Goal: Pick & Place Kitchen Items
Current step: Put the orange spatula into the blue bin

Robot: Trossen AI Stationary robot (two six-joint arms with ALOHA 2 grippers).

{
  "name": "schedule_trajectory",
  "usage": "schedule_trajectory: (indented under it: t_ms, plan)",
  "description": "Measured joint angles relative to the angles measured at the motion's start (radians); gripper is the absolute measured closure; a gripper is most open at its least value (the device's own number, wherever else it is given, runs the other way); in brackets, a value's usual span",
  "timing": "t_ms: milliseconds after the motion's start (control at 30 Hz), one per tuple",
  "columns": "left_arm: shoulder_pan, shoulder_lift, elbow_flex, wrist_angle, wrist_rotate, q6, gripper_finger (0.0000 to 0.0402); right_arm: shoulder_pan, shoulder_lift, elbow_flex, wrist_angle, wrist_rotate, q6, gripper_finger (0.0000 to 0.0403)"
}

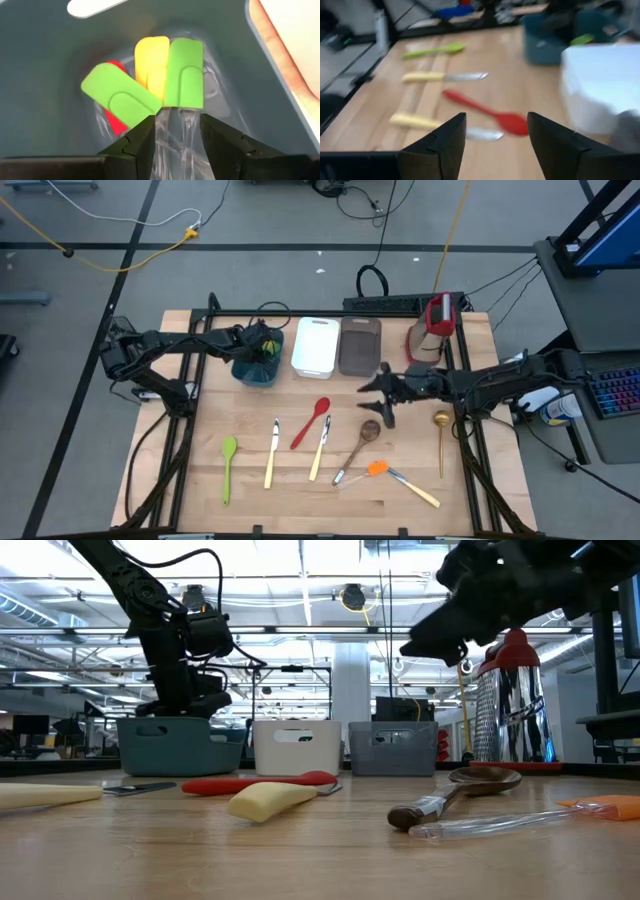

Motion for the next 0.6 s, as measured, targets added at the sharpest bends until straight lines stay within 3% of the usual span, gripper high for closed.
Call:
schedule_trajectory:
  t_ms: [200, 600]
  plan:
    - [0.000, 0.000, 0.000, 0.003, 0.000, 0.020, 0.0240, 0.098, 0.000, 0.000, -0.083, -0.089, 0.001, 0.0194]
    - [0.000, 0.000, 0.000, 0.002, 0.002, 0.008, 0.0240, 0.297, 0.164, 0.000, -0.081, -0.095, 0.204, 0.0201]
